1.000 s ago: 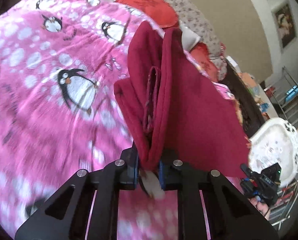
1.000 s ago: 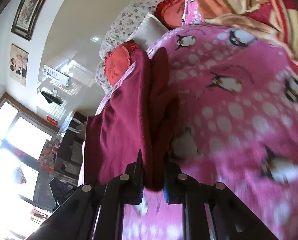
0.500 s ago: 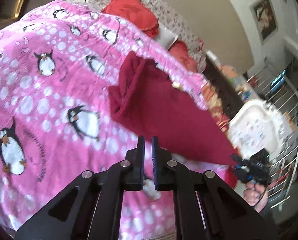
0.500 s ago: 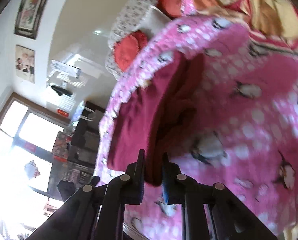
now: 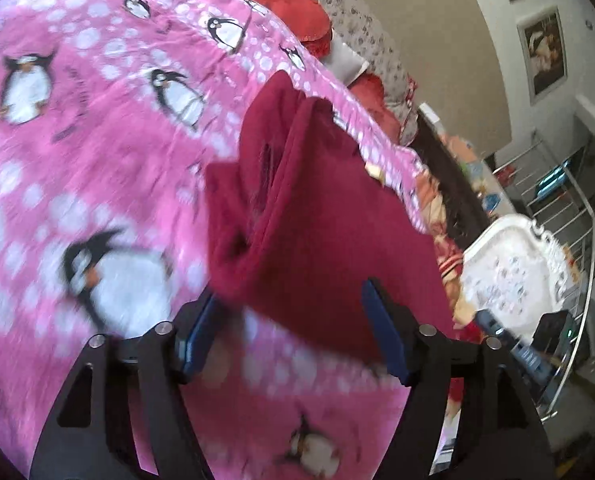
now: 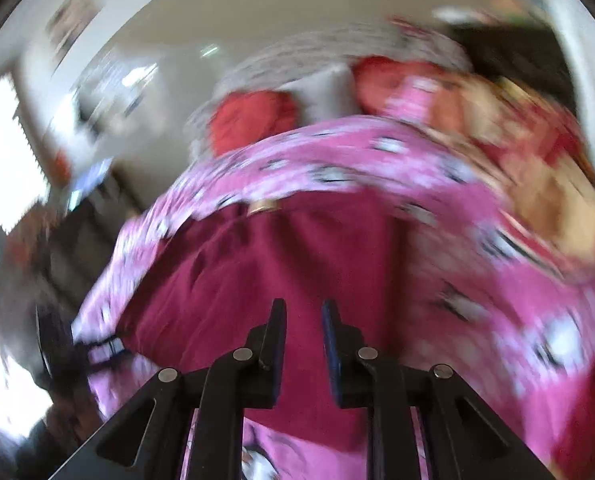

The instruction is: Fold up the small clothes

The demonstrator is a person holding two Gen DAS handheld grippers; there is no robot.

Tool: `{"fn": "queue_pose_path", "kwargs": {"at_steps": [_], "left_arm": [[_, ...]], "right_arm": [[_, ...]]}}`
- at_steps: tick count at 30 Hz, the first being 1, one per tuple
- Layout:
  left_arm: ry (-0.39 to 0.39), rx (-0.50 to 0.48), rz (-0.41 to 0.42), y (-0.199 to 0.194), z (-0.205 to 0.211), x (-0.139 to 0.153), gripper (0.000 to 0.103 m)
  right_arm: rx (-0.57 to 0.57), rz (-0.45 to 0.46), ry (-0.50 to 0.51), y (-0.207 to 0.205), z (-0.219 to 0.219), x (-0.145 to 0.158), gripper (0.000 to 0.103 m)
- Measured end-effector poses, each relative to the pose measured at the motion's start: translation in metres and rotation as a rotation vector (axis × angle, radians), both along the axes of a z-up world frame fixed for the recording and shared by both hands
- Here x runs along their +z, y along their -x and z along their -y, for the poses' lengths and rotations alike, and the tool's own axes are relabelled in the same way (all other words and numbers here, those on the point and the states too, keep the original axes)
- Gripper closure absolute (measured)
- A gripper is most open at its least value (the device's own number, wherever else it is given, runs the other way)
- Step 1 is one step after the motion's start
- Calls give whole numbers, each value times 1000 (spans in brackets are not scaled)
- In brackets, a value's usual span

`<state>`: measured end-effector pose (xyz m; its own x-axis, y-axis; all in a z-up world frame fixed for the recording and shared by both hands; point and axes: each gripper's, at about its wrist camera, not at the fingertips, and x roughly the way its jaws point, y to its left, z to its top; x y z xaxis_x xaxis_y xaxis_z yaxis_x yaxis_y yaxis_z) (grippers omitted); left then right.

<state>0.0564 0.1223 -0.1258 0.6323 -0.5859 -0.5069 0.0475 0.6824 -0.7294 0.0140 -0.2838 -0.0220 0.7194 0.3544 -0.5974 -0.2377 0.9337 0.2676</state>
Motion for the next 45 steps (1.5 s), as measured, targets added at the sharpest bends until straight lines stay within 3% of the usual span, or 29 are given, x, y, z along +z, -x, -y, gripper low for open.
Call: {"fn": "queue_pose_path", "kwargs": {"at_steps": [3,5,7,8,11,21,26,28,29,34,36,38,41,43,45], "left_arm": [[77,19,1,-18,-2,-1,32],[120,30,-6,-27,-5,0,32],[86,40,4,-28,-5,3,36],[59,42,3,-27,-4,2,45],[-27,78,0,-24,-2,-6,66],[-55,113,11,-24,0,-9,65],[-144,120,-6,-28,11,-2,65],[-177,133,-15,-28,14,2,73],[-222,141,3,-26,20,7,79],[-554,177,157,-9,64,27,81],[-578,186,161,-8,65,26,82],[-572,189,149,-10,63,23,81],[-616,193,179,-5,70,26,81],[-653,183,215,-1,79,30,81],[-678,165,241,2,86,31,81]], "right_arm": [[34,66,218,-21,-52,-15,86],[41,77,294,-37,-69,-30,86],[39,47,366,-55,-81,-51,86],[44,15,381,-62,-82,-62,86],[42,11,362,-67,-77,-67,83],[46,1,316,-67,-72,-68,80],[48,-2,305,-68,-71,-68,80],[50,-5,291,-68,-69,-68,80],[51,-7,289,-68,-69,-68,80],[48,-27,302,-69,-71,-66,80],[34,-79,321,-73,-75,-56,80],[59,-80,257,-80,-87,-28,80],[178,-22,199,-93,-128,12,66],[322,-62,152,-114,-169,24,27],[420,-80,138,-133,-206,25,23]]}}
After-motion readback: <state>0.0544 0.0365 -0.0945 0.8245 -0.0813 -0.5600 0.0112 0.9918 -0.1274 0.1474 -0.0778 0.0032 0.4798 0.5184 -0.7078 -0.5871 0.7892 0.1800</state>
